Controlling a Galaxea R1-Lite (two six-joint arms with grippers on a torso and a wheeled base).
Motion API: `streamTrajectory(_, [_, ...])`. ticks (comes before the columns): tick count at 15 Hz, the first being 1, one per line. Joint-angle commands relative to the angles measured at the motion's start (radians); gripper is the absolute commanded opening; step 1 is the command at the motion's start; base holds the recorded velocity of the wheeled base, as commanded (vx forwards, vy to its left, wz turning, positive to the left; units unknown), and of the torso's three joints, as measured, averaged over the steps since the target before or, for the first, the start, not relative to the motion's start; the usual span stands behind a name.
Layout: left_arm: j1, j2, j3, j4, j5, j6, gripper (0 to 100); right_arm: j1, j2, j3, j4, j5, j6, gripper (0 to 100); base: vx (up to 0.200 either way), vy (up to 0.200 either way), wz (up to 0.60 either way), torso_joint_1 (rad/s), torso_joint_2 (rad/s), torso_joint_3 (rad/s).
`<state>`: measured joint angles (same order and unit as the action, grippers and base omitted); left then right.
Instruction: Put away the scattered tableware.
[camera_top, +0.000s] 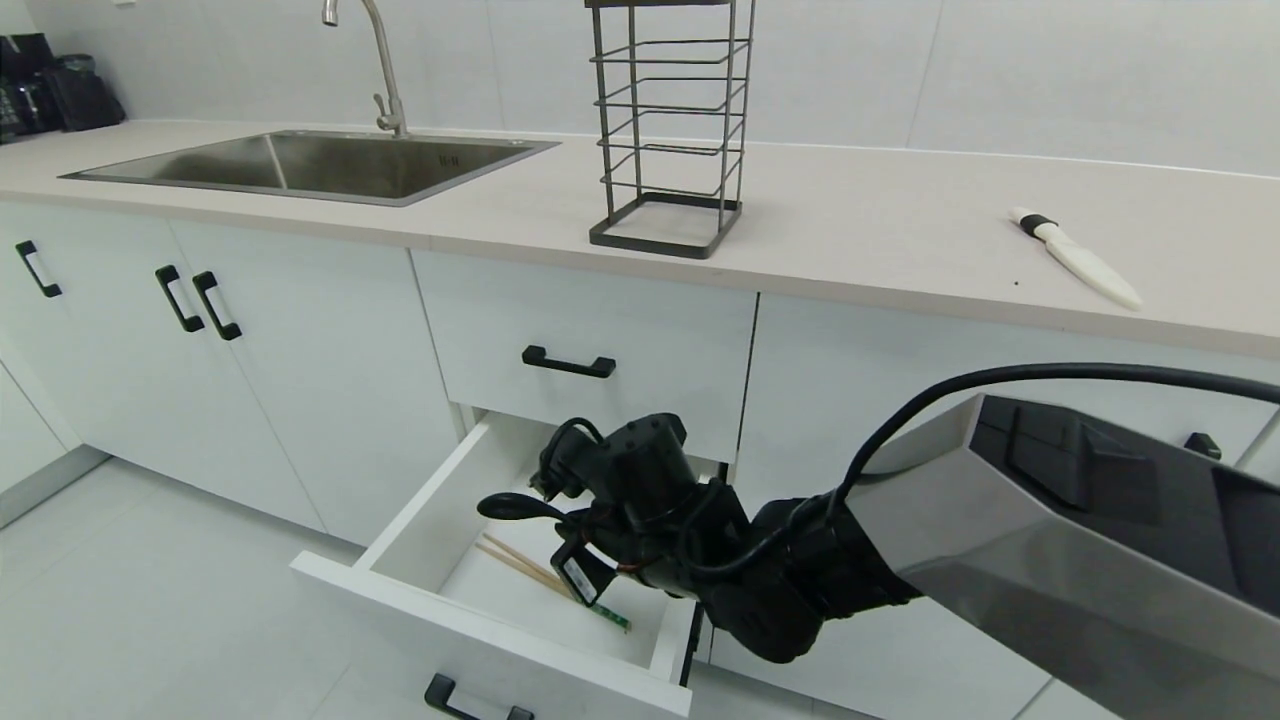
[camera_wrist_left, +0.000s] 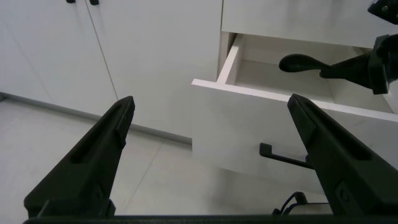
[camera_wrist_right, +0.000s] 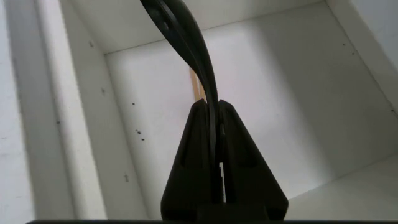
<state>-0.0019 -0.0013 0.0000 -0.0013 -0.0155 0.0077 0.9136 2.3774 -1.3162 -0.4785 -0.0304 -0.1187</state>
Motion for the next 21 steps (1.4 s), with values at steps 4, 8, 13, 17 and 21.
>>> streamTrajectory(4, [0.000,0.001,0.000,0.000,0.000,0.000,100,-0.032,0.106,-0.109,0.055,0.004,-0.078,0,0.000,0.000,0.00,0.000,0.00,0.000])
streamTrajectory(8, [0.000,0.001,0.000,0.000,0.000,0.000,100,-0.047,0.187,-0.201,0.069,0.000,-0.082,0,0.000,0.000,0.00,0.000,0.00,0.000])
streamTrajectory(13, [0.000,0.001,0.000,0.000,0.000,0.000,100,-0.044,0.269,-0.288,0.101,0.001,-0.081,0,0.000,0.000,0.00,0.000,0.00,0.000])
streamTrajectory(17, [0.000,0.001,0.000,0.000,0.000,0.000,100,-0.041,0.304,-0.302,0.100,0.000,-0.081,0,0.000,0.000,0.00,0.000,0.00,0.000])
streamTrajectory(21, [0.000,0.001,0.000,0.000,0.000,0.000,100,-0.032,0.336,-0.325,0.098,0.000,-0.079,0,0.000,0.000,0.00,0.000,0.00,0.000])
